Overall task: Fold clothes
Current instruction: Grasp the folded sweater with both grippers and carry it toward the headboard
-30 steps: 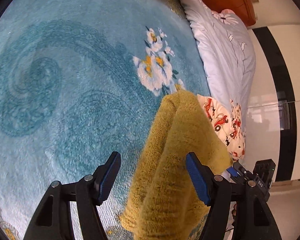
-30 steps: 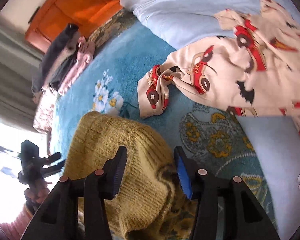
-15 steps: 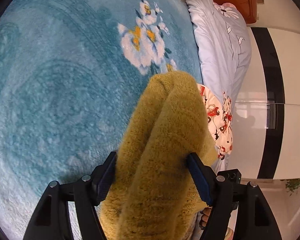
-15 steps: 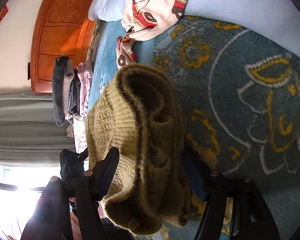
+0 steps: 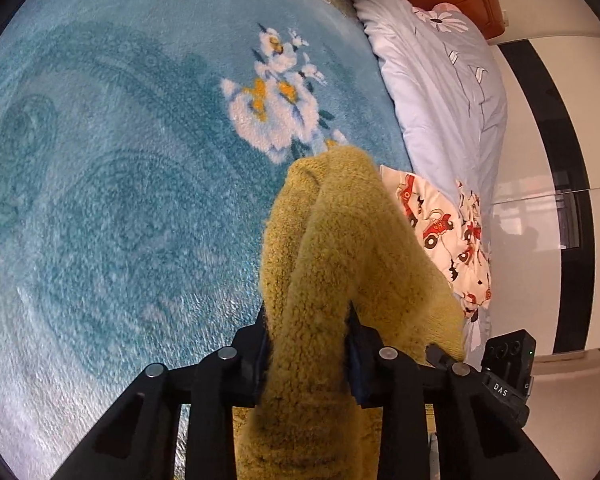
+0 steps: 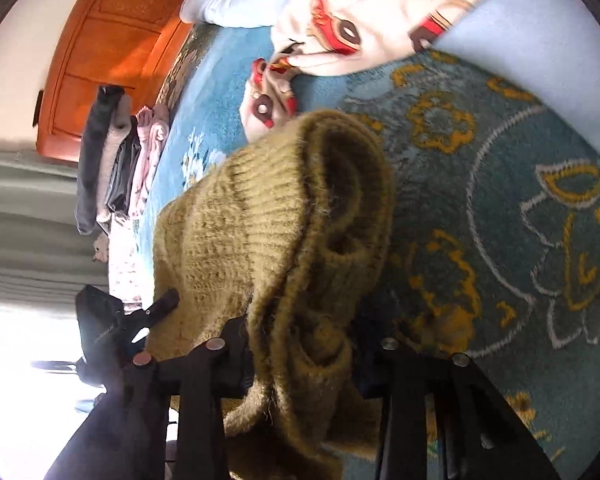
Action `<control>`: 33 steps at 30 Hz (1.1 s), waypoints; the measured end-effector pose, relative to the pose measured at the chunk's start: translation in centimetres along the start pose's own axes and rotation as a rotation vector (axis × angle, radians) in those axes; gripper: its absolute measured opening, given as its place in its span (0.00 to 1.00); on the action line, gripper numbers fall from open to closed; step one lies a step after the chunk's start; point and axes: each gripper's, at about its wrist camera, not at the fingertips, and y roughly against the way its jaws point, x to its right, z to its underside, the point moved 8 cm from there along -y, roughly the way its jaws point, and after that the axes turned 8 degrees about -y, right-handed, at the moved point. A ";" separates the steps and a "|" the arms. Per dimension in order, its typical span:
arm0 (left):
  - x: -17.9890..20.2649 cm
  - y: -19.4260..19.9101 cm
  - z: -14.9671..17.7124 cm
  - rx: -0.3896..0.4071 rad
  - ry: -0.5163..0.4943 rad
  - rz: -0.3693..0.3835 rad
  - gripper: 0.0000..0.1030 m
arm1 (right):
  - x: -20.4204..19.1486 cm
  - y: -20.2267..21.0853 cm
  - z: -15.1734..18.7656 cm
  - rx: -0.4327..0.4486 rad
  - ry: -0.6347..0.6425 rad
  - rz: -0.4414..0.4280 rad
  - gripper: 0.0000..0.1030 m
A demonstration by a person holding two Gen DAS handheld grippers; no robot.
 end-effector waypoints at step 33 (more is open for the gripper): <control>-3.6 45.3 -24.3 0.434 0.149 -0.009 0.31 | -55.5 -4.2 1.2 -0.327 0.671 0.129 0.35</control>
